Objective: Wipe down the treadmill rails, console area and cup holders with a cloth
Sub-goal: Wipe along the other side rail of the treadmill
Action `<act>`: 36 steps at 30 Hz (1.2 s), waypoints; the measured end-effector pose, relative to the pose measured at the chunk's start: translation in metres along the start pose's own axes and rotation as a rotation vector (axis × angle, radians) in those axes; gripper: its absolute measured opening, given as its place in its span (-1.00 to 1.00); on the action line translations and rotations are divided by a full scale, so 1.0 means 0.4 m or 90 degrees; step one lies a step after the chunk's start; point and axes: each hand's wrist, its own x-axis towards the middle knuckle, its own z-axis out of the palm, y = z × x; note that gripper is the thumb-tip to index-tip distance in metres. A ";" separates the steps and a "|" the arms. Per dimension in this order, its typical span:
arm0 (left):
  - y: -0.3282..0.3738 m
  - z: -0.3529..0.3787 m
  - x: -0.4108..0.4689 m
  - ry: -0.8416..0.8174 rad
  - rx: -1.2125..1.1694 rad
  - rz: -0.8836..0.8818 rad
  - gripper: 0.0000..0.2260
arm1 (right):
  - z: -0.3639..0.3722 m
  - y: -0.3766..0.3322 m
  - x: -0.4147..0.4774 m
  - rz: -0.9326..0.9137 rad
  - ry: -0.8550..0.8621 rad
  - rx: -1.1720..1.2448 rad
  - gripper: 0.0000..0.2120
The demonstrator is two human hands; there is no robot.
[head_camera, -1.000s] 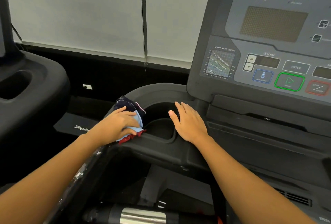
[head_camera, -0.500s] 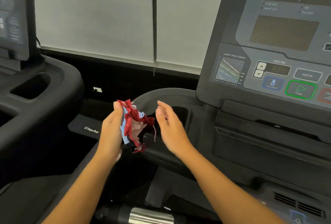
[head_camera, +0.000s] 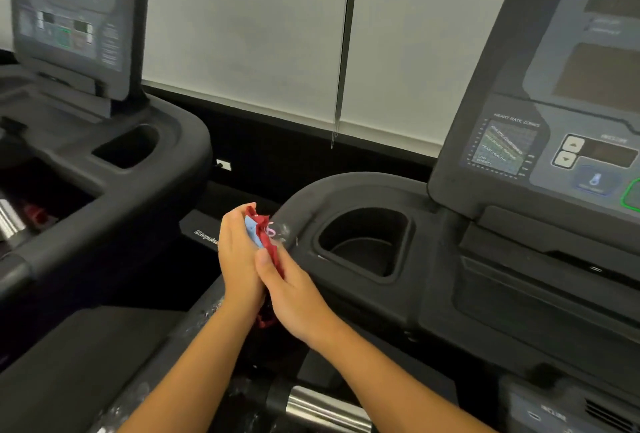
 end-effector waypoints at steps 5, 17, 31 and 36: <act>-0.005 -0.025 0.027 0.048 -0.068 0.038 -0.79 | 0.013 -0.006 0.004 0.013 0.005 -0.042 -0.84; -0.086 -0.134 0.087 -0.324 0.519 -0.034 -0.51 | -0.175 -0.021 0.159 -0.054 0.271 -0.337 -0.62; -0.097 -0.113 0.047 -0.385 0.603 0.018 -0.32 | -0.031 0.058 0.081 -0.026 0.069 -0.773 -0.52; -0.096 -0.115 0.054 -0.391 0.595 0.010 -0.36 | -0.051 0.065 0.123 -0.006 0.109 -0.777 -0.52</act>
